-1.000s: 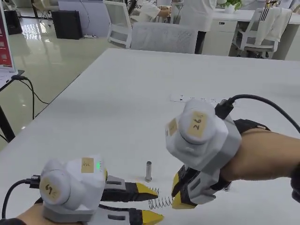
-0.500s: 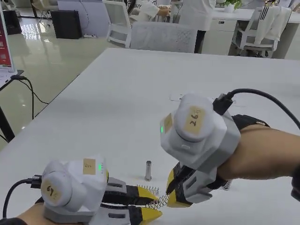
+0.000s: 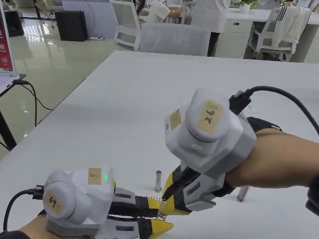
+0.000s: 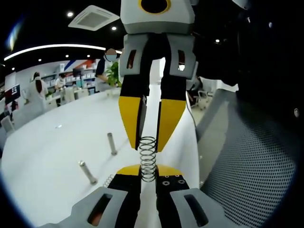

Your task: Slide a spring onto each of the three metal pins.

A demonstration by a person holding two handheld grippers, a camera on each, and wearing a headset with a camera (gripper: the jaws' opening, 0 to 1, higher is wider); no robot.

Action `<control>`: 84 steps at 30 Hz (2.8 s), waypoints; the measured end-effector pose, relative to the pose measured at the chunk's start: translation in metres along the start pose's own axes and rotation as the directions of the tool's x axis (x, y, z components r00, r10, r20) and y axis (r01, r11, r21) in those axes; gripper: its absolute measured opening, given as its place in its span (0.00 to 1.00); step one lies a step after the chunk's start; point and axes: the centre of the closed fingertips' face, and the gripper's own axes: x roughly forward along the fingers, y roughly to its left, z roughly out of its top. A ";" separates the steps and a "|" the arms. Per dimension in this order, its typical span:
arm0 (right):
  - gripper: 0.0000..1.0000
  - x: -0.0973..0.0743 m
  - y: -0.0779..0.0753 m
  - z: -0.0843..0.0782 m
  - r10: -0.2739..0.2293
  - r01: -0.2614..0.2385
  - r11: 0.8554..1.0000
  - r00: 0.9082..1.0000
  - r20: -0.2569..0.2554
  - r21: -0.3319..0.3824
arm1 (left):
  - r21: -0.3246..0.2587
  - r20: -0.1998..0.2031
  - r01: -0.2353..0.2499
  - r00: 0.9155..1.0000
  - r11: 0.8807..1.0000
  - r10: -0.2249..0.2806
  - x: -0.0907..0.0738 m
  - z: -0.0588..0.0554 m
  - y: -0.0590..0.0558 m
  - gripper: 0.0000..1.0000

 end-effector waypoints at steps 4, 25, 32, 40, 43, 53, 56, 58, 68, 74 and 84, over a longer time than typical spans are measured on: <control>0.08 0.000 0.001 0.000 0.006 -0.006 1.000 1.000 0.005 0.000 | 0.006 -0.002 0.000 1.000 1.000 0.000 0.000 0.000 0.000 0.03; 0.08 0.012 0.003 -0.004 0.037 -0.037 0.999 0.999 0.001 0.029 | 0.006 0.031 0.009 0.999 1.000 -0.009 -0.001 0.008 -0.002 0.03; 0.08 0.011 0.001 -0.006 0.031 -0.030 0.999 1.000 -0.008 0.034 | -0.018 0.035 -0.001 0.999 1.000 0.002 -0.002 0.007 0.001 0.04; 0.08 0.006 -0.004 -0.015 0.015 -0.013 0.999 0.999 -0.029 0.046 | -0.052 0.024 -0.027 0.999 0.998 0.028 -0.004 0.001 0.007 0.14; 0.08 0.002 -0.008 -0.021 0.003 -0.001 0.999 0.999 -0.037 0.054 | -0.068 0.022 -0.035 0.999 0.997 0.037 -0.006 -0.002 0.008 0.19; 0.08 -0.014 -0.024 -0.043 -0.043 0.049 0.995 0.997 -0.067 0.092 | -0.127 0.025 -0.081 0.996 0.989 0.085 -0.014 -0.012 0.015 0.32; 0.08 -0.020 -0.029 -0.047 -0.056 0.064 0.992 0.996 -0.071 0.104 | -0.140 0.030 -0.095 0.995 0.986 0.100 -0.017 -0.013 0.017 0.35; 0.08 -0.022 -0.031 -0.049 -0.063 0.071 0.991 0.995 -0.071 0.112 | -0.147 0.028 -0.104 0.994 0.984 0.109 -0.018 -0.015 0.018 0.37; 0.08 -0.040 -0.052 -0.065 -0.120 0.133 0.981 0.988 -0.094 0.139 | -0.185 0.036 -0.150 0.987 0.971 0.160 -0.026 -0.020 0.023 0.45; 0.08 -0.046 -0.067 -0.074 -0.147 0.162 0.975 0.983 -0.106 0.154 | -0.196 0.031 -0.160 0.985 0.967 0.170 -0.027 -0.022 0.022 0.48; 0.08 -0.038 -0.088 -0.086 -0.177 0.199 0.968 0.974 -0.142 0.153 | -0.195 0.032 -0.165 0.984 0.967 0.174 -0.027 -0.022 0.021 0.49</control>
